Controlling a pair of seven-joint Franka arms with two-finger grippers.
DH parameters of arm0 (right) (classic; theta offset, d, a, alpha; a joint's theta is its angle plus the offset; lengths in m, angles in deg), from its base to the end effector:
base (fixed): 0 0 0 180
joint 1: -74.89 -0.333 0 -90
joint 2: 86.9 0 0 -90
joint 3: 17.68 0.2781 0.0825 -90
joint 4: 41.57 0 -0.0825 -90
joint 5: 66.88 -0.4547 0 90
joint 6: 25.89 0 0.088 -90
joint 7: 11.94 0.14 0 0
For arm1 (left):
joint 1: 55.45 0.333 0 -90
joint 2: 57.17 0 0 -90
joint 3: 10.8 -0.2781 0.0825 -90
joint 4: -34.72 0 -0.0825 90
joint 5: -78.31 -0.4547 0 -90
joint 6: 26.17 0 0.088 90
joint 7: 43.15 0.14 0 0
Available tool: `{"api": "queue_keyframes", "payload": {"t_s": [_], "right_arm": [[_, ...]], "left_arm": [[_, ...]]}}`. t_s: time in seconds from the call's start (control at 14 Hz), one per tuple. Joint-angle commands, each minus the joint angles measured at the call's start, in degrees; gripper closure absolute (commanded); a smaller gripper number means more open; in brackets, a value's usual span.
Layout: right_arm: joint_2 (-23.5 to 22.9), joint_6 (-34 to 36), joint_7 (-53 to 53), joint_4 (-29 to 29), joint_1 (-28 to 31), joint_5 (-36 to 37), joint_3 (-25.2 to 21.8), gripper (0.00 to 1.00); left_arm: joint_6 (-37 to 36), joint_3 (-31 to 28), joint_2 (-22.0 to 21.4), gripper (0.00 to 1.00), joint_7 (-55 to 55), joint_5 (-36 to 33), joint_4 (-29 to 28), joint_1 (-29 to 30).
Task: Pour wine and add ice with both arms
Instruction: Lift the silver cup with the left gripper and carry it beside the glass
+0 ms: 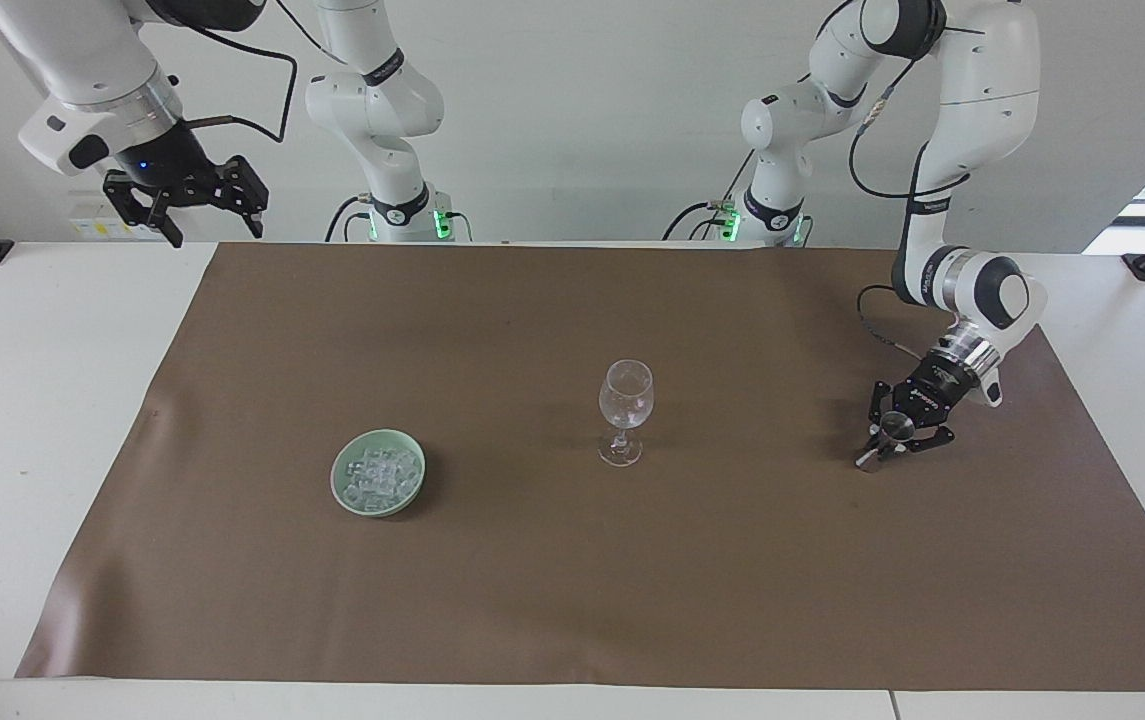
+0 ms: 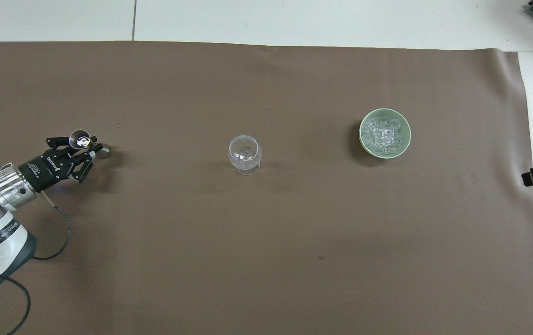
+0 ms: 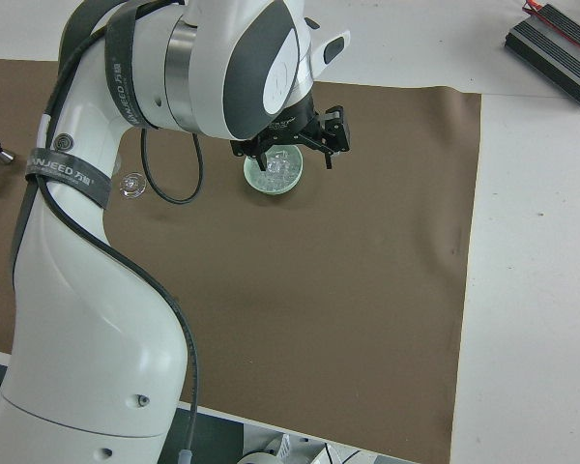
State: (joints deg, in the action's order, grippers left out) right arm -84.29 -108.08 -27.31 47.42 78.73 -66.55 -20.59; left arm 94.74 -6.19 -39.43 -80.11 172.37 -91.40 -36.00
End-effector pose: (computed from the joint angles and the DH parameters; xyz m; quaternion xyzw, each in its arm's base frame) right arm 0.5916 -0.0714 0.5795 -0.9965 -0.0749 0.0362 0.0053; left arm 0.5899 0.0764 0.1407 0.3790 0.7316 -0.2430 0.5120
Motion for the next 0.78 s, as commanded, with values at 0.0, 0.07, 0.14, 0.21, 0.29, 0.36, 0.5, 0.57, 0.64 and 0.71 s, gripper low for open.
{"api": "queue_keyframes", "payload": {"t_s": [0.0, 0.07, 0.14, 0.21, 0.29, 0.36, 0.5, 0.57, 0.64, 0.71], "right_arm": [[0.6, 0.4, 0.0, 0.2, 0.1, -0.3, 0.1, 0.00], [0.6, 0.4, 0.0, 0.2, 0.1, -0.3, 0.1, 0.00], [0.6, 0.4, 0.0, 0.2, 0.1, -0.3, 0.1, 0.00], [0.6, 0.4, 0.0, 0.2, 0.1, -0.3, 0.1, 0.00], [0.6, 0.4, 0.0, 0.2, 0.1, -0.3, 0.1, 0.00], [0.6, 0.4, 0.0, 0.2, 0.1, -0.3, 0.1, 0.00], [0.6, 0.4, 0.0, 0.2, 0.1, -0.3, 0.1, 0.00], [0.6, 0.4, 0.0, 0.2, 0.2, -0.3, 0.1, 0.00], [0.6, 0.4, 0.0, 0.2, 0.1, -0.3, 0.1, 0.00], [0.6, 0.4, 0.0, 0.2, 0.1, -0.3, 0.1, 0.00]], "left_arm": [[0.2, -0.7, -3.7, 1.00, -3.4, 0.5, -0.7, -2.5], [0.1, -0.7, -4.7, 1.00, -4.4, 0.4, -0.8, -2.6], [0.6, -0.7, -5.9, 1.00, -5.7, 0.4, -1.1, -3.5], [1.1, -0.7, -7.0, 1.00, -7.2, 0.3, -1.2, -5.0], [1.9, -0.7, -8.1, 1.00, -9.4, 0.3, -1.2, -5.8], [2.9, -0.7, -9.5, 1.00, -11.0, 0.3, -1.5, -6.7], [4.3, -0.7, -11.3, 1.00, -13.4, 0.2, -1.7, -8.8], [4.7, -0.8, -12.4, 1.00, -15.1, -1.1, -1.7, -9.8], [4.9, -0.7, -12.9, 1.00, -16.8, -2.5, -1.6, -10.8], [4.9, -0.7, -13.6, 1.00, -17.5, -3.3, -1.6, -11.2]]}}
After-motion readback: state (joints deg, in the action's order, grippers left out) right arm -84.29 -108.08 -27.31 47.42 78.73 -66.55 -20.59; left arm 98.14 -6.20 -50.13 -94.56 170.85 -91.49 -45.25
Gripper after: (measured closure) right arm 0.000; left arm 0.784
